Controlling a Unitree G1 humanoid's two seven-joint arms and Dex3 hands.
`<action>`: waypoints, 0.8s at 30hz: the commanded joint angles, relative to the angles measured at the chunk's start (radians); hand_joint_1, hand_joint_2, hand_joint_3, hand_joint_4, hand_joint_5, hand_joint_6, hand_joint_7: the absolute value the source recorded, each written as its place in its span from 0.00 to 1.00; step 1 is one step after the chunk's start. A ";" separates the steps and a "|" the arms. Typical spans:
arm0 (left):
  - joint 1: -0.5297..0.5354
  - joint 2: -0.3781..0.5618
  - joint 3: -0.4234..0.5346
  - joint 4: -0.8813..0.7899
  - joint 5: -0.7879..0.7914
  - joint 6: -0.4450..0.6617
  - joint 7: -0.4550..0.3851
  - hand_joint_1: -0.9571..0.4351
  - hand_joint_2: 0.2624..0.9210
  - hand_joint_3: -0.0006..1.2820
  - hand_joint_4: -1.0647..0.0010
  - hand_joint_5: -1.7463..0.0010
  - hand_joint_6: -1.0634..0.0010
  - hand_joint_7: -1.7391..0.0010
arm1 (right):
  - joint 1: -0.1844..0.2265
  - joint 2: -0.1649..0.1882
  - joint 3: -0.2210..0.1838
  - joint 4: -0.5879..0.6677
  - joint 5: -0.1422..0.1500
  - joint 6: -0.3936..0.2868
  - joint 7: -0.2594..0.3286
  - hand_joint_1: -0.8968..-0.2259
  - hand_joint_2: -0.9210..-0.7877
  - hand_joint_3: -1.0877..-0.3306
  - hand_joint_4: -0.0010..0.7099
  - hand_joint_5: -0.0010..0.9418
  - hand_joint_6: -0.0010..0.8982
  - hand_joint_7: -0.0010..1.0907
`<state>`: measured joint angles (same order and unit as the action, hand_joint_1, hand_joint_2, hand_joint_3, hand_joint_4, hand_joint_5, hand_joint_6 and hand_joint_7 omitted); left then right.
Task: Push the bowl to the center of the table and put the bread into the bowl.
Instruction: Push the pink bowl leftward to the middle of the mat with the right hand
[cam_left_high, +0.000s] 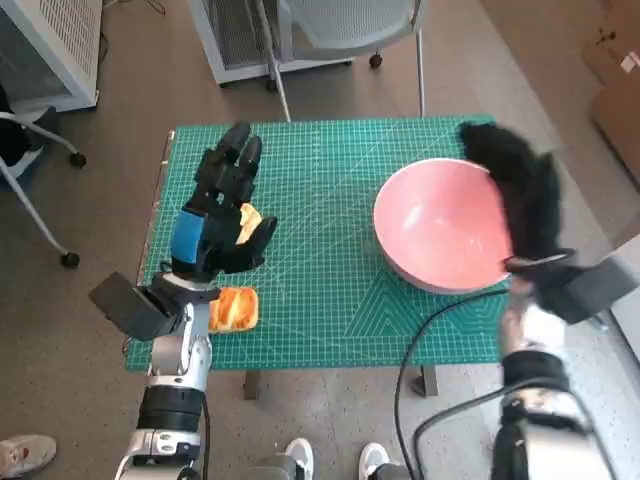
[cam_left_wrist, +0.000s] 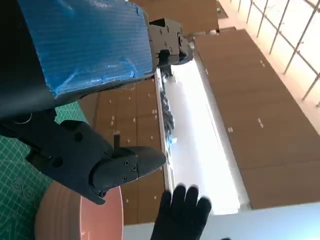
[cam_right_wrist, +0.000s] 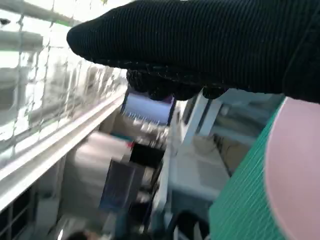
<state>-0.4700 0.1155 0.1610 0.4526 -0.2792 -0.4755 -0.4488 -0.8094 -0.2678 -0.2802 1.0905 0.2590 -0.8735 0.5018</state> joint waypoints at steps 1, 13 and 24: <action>-0.002 0.004 0.001 -0.001 -0.002 -0.010 -0.001 0.43 0.60 0.57 0.95 0.99 1.00 0.76 | -0.013 -0.040 -0.024 0.069 -0.027 0.001 -0.081 0.43 0.00 0.56 0.23 0.00 0.27 0.01; -0.010 0.000 0.001 0.013 0.007 -0.019 0.006 0.42 0.60 0.57 0.96 0.99 1.00 0.76 | -0.056 -0.118 -0.060 0.191 -0.054 0.127 -0.233 0.48 0.00 0.49 0.15 0.00 0.24 0.00; -0.014 0.000 0.001 0.021 0.004 -0.020 0.009 0.41 0.61 0.57 0.95 0.99 1.00 0.76 | -0.062 -0.122 -0.049 0.230 -0.105 0.264 -0.318 0.49 0.00 0.49 0.14 0.00 0.24 0.01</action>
<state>-0.4714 0.1133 0.1628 0.4649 -0.2770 -0.4849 -0.4403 -0.8748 -0.3932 -0.3343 1.2971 0.1729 -0.6616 0.2092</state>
